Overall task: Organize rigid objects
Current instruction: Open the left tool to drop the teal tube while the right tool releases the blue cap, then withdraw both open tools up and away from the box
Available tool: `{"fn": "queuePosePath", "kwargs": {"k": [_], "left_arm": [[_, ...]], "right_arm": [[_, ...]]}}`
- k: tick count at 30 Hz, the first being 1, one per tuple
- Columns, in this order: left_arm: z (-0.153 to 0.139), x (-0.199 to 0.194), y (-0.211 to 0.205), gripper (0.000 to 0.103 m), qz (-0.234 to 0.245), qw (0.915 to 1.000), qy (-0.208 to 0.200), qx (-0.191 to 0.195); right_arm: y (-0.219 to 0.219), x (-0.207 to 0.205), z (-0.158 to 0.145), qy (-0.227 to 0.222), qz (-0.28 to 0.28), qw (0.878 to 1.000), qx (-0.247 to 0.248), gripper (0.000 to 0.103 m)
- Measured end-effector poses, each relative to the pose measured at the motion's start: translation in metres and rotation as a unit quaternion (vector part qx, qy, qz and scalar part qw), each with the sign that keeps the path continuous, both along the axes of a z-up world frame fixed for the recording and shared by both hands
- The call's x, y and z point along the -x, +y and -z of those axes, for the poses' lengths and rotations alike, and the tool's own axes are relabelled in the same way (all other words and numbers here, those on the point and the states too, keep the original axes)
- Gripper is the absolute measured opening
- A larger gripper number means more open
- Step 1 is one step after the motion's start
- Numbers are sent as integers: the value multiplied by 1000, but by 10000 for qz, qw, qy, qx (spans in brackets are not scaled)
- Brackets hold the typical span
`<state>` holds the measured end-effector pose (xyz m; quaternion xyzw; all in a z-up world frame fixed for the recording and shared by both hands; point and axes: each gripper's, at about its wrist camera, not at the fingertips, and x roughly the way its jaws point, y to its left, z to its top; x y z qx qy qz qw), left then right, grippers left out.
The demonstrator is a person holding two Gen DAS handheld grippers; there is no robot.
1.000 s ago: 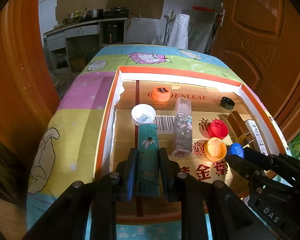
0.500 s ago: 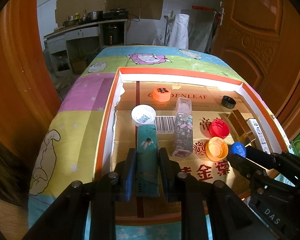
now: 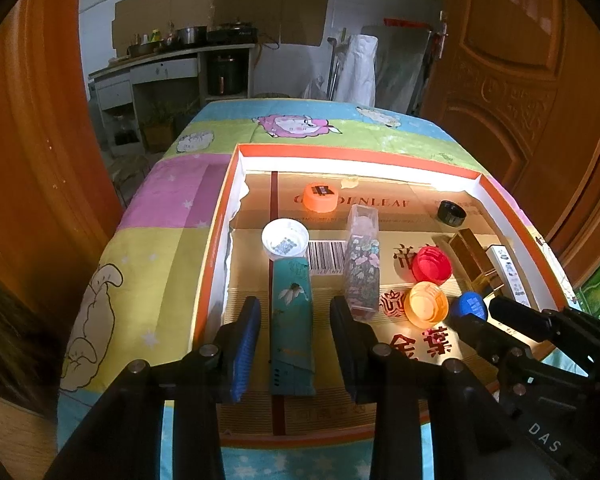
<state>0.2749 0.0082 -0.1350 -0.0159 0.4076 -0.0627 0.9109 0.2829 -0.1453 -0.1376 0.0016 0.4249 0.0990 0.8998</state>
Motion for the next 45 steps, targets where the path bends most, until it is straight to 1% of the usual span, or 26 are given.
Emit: {"fn": "queuePosePath", "kwargs": {"k": [23, 45], "left_arm": [[-16, 14, -9, 36, 67, 9998, -146, 70], [-41, 38, -18, 36, 111, 9993, -357, 96]], "right_arm": [[-16, 18, -16, -119, 228, 9997, -61, 39], [-26, 47, -39, -321, 318, 9990, -73, 39]]}}
